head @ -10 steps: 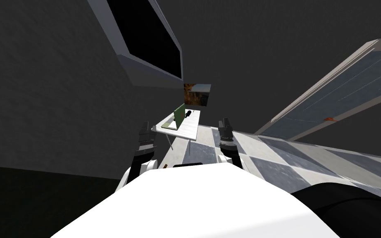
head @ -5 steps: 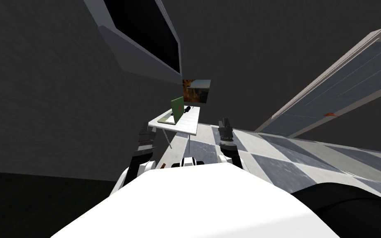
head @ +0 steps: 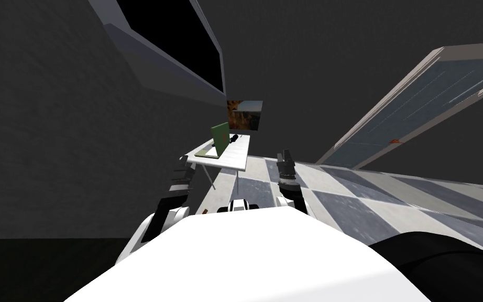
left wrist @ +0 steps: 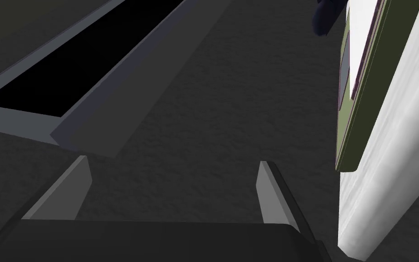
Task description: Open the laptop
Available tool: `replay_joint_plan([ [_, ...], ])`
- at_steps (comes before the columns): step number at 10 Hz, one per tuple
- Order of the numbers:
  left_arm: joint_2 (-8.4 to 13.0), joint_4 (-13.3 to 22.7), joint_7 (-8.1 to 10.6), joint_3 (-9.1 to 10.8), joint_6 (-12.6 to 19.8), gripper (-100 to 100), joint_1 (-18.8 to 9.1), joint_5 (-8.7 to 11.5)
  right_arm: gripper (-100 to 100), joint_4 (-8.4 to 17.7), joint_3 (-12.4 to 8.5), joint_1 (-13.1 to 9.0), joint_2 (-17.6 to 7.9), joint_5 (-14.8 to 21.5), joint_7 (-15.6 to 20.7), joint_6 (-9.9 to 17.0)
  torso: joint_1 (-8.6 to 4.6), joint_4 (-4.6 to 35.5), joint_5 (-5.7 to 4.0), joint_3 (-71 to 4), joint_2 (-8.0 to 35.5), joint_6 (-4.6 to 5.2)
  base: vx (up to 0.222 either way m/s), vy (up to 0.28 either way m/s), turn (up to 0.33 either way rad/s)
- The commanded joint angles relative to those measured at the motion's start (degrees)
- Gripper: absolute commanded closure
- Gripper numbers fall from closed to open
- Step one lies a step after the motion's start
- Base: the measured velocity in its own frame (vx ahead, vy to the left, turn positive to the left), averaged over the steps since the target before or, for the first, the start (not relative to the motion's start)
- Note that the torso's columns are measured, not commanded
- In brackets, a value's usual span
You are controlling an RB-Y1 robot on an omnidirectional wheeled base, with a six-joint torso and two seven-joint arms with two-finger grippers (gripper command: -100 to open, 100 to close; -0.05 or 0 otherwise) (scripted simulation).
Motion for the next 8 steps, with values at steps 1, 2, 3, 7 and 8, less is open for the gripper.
replay_joint_plan([
  [1,3.3,-1.4,1.41,1.59,4.4,-100,1.2,0.9,0,0.0,0.0,0.0,0.0,0.0,0.0,0.0,0.00,0.0,0.00,0.0,0.0,-0.01,-0.012,-0.025,-0.143],
  [2,3.3,-1.4,1.41,1.59,4.6,-100,1.2,0.9,0,0.0,0.0,0.0,0.0,0.0,0.0,0.0,0.01,0.0,0.00,0.0,0.0,0.01,-0.007,-0.016,-0.064],
  [3,4.7,-1.9,2.01,2.32,6.5,-100,1.6,1.3,0,0.0,0.0,0.0,0.0,0.0,0.0,0.0,0.03,0.0,0.01,0.0,0.0,-0.02,-0.005,-0.014,-0.102],
  [7,9.0,-3.4,3.94,4.69,11.9,-100,2.9,2.6,0,0.0,0.0,0.0,0.0,0.0,0.0,0.0,0.01,0.0,0.00,0.0,0.0,0.01,-0.007,-0.021,-0.118],
  [8,9.0,-3.4,3.94,4.69,12.5,-100,2.9,2.6,0,0.0,0.0,0.0,0.0,0.0,0.0,0.0,0.00,0.0,0.00,0.0,0.0,0.01,-0.007,-0.017,-0.056],
])
